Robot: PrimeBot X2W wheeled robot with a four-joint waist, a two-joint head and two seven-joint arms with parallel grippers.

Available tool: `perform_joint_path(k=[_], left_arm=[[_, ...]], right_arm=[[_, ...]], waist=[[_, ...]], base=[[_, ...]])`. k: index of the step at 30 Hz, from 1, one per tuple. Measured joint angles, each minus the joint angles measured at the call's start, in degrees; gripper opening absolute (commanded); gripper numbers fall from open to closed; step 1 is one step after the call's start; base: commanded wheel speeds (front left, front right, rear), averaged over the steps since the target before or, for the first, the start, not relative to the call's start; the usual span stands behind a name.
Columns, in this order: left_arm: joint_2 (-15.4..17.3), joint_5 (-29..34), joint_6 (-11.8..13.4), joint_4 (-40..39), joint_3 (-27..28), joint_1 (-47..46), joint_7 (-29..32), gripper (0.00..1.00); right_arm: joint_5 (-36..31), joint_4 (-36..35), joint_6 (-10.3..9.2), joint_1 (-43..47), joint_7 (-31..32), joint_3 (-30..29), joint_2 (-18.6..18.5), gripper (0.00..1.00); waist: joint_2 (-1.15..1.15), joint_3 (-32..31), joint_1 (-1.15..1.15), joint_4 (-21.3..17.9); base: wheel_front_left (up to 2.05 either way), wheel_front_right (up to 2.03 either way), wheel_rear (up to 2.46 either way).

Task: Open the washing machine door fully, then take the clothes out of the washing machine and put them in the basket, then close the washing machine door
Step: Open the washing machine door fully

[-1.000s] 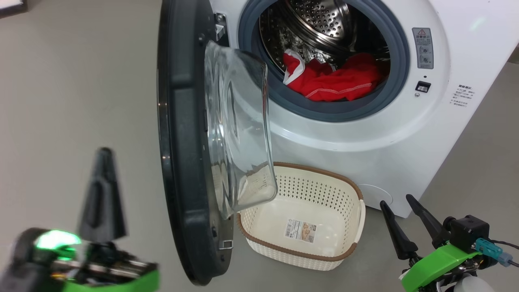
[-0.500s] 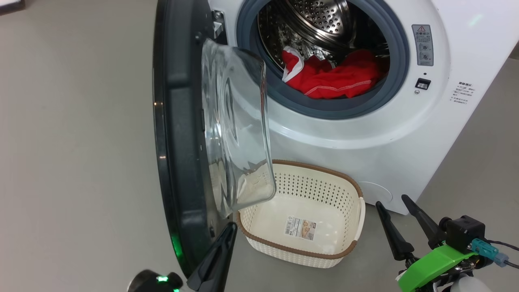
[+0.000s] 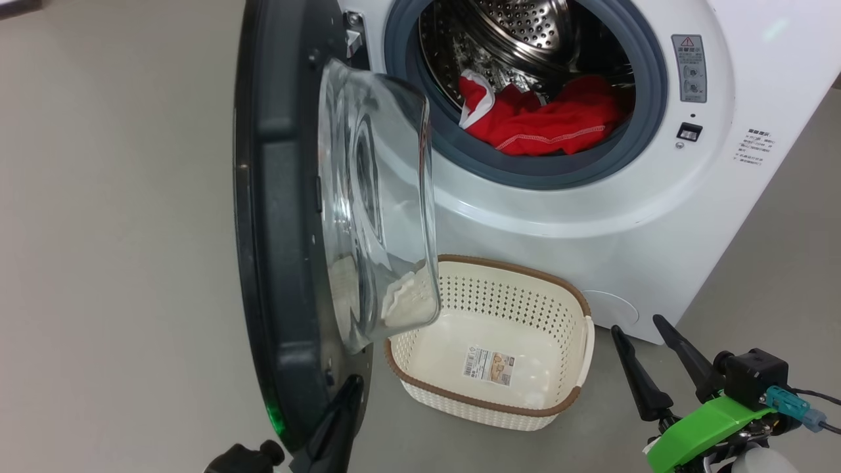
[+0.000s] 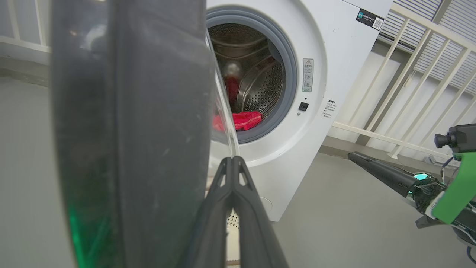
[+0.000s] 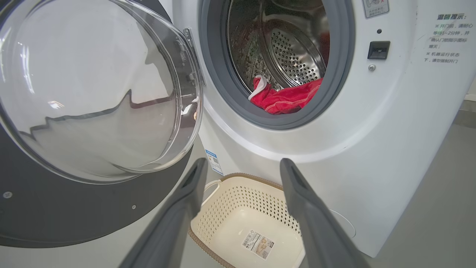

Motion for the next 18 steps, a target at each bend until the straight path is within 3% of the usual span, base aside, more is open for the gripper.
perform_joint_path(k=[18], left_arm=[[2.60, -0.36, 5.48, 1.15, 9.10, 0.00, -0.93, 0.00]], right_arm=[[-0.76, -0.12, 0.00, -0.16, 0.00, -0.25, 0.01, 1.00]], waist=[[0.00, 1.15, 0.00, 1.40]], base=[[0.00, 0.00, 0.00]])
